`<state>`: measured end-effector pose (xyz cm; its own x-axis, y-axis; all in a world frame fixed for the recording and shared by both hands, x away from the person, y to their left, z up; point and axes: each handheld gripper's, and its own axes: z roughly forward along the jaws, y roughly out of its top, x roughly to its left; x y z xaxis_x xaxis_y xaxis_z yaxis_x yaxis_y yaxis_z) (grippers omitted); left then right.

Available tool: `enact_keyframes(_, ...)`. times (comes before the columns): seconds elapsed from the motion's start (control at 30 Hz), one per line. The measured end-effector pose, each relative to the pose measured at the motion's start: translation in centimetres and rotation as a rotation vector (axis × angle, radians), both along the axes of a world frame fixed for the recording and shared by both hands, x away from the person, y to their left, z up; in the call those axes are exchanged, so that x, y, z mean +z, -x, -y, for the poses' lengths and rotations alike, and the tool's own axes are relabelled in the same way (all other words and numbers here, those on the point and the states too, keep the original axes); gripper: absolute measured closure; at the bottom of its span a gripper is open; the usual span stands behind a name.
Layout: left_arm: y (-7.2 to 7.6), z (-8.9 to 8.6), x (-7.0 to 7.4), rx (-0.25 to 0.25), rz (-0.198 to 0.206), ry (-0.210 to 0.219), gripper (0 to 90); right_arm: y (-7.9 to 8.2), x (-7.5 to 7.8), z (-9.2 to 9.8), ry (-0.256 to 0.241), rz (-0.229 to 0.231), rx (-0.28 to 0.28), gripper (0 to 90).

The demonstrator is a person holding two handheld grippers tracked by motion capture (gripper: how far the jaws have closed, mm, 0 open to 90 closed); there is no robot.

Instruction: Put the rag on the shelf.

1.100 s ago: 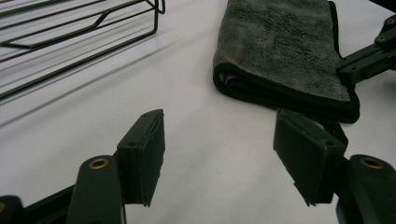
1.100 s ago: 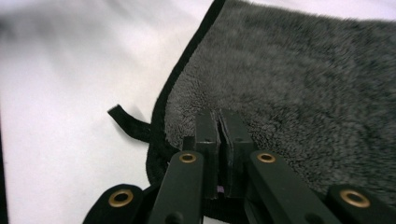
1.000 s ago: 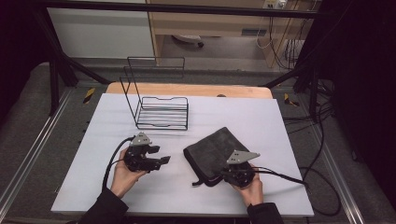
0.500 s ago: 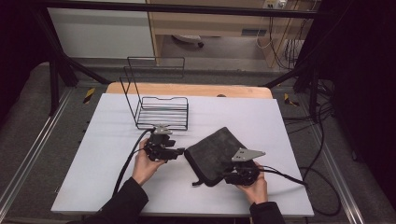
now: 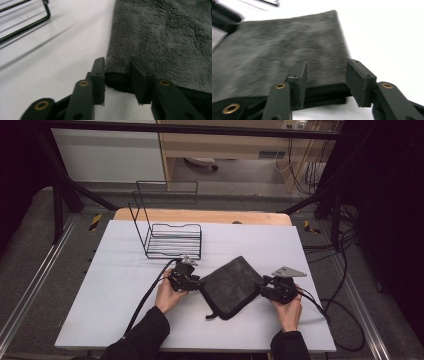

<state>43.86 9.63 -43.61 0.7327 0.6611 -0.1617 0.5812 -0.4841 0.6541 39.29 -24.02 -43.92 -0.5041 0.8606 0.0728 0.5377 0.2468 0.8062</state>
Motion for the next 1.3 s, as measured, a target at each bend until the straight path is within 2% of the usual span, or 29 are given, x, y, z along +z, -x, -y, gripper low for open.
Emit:
enact_keyframes(0.07, 0.1, 0.1, 0.0, -0.001, -0.002, -0.003, 67.2, -0.7, -0.2, 0.4, 0.003, -0.014, -0.045, 55.3)
enact_keyframes(0.13, 0.1, 0.0, 0.0, -0.009, -0.010, -0.002, 69.2, -1.3, -0.6, 0.7, 0.007, -0.051, -0.067, 56.3)
enact_keyframes(0.27, 0.1, 0.1, 0.1, -0.008, -0.026, 0.000, 74.7, -1.5, -1.2, 0.9, -0.018, -0.096, -0.043, 59.2)
enact_keyframes(0.33, 0.1, 0.0, 0.2, -0.006, -0.037, -0.001, 77.3, -1.5, -1.2, 0.9, -0.022, -0.102, -0.032, 60.8)
enact_keyframes(0.4, 0.1, -0.1, 0.3, -0.008, -0.048, 0.005, 79.5, -1.5, -1.2, 0.9, -0.034, -0.133, -0.018, 61.8)
enact_keyframes(0.6, 0.2, -1.0, 1.0, -0.005, -0.079, 0.021, 82.6, -1.6, -1.6, 1.0, -0.109, -0.193, -0.006, 67.8)
enact_keyframes(0.7, 0.5, -1.2, 1.3, -0.012, -0.073, 0.022, 82.8, -1.6, -1.5, 1.0, -0.114, -0.198, 0.010, 72.4)
enact_keyframes(0.73, 0.8, -1.4, 1.5, -0.014, -0.068, 0.019, 82.9, -1.6, -1.4, 0.9, -0.122, -0.192, 0.028, 77.3)
enact_keyframes(0.93, 2.4, -2.4, 2.0, -0.016, -0.042, 0.006, 82.9, -1.5, -0.8, -0.6, -0.086, -0.160, 0.061, 80.2)
enact_keyframes(1.07, 4.2, -4.9, 1.7, 0.003, -0.065, 0.042, 82.8, -1.7, -0.8, -2.1, -0.084, -0.167, 0.115, 80.1)
enact_keyframes(1.1, 4.2, -4.9, 1.7, 0.003, -0.065, 0.042, 82.8, -1.8, -0.7, -2.4, -0.087, -0.169, 0.127, 80.1)
enact_keyframes(1.13, 5.1, -5.7, 1.5, 0.005, -0.064, 0.050, 82.7, -1.9, -0.8, -2.8, -0.085, -0.166, 0.138, 80.0)
enact_keyframes(1.2, 6.0, -6.4, 1.2, 0.006, -0.060, 0.058, 82.5, -2.1, -0.7, -3.7, -0.074, -0.159, 0.155, 80.1)
enact_keyframes(1.23, 6.0, -6.4, 1.2, 0.006, -0.060, 0.058, 82.5, -2.1, -0.6, -4.1, -0.071, -0.156, 0.162, 80.1)
enact_keyframes(1.3, 7.2, -7.3, 1.0, 0.012, -0.062, 0.073, 82.5, -2.3, -0.6, -4.8, -0.059, -0.144, 0.179, 80.1)
